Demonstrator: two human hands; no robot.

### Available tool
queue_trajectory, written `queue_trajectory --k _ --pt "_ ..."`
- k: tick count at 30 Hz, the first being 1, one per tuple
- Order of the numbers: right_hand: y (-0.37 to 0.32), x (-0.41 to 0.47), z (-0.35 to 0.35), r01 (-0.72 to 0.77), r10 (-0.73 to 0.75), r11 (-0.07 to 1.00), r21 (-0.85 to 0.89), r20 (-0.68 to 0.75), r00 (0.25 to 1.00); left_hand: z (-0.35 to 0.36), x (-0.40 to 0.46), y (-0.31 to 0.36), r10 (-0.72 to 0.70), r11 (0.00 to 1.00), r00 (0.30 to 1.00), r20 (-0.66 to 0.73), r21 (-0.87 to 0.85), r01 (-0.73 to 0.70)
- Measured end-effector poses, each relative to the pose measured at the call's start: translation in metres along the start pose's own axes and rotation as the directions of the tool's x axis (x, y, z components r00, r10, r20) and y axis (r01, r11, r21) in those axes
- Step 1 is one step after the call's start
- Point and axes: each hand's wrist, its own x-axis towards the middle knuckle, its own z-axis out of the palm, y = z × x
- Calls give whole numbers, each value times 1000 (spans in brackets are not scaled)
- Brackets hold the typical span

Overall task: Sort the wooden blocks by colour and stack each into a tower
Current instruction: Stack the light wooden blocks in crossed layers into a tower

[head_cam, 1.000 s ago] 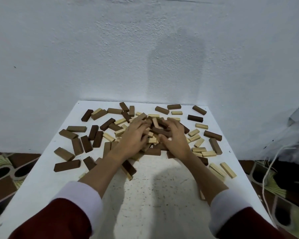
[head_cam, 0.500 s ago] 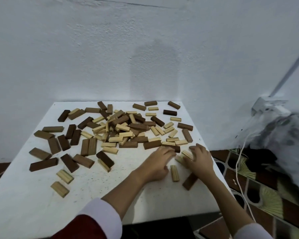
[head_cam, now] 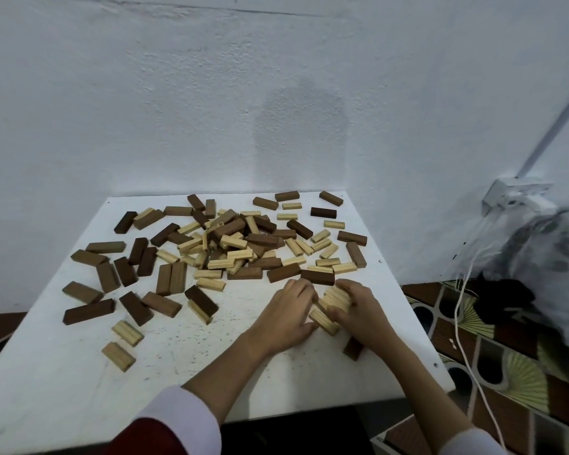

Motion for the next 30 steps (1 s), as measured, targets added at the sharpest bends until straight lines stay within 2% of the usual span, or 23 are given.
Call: queue_trajectory --k 3,6,8,12,15,22,25,27,30 --pt "2 -3 -11 -20 26 997 81 -78 997 -2 4 1 24 999 998 58 -37 -22" --pt "9 -12 -23 -1 16 991 132 -112 994 3 15 5 82 997 979 187 -3 -83" --pt "14 -16 -30 4 5 990 144 -61 998 6 23 10 101 993 958 267 28 -113" --pt "21 -19 -35 20 -35 993 118 129 991 10 32 13 93 990 918 386 61 -126" --pt "25 -21 -34 31 -48 994 101 164 985 9 30 11 99 989 927 362 64 -131" --pt "19 -16 -37 31 -33 999 33 73 997 2 15 8 144 979 969 201 113 -169" --pt "23 -12 -42 8 -10 1000 25 49 999 -3 8 5 71 988 972 225 116 -99" --pt "23 -9 -44 -13 14 993 115 -3 1000 -8 2 3 -13 997 959 284 80 -10" --pt "16 0 -43 -47 64 976 211 -76 995 -16 -7 -3 -57 997 942 332 66 37"
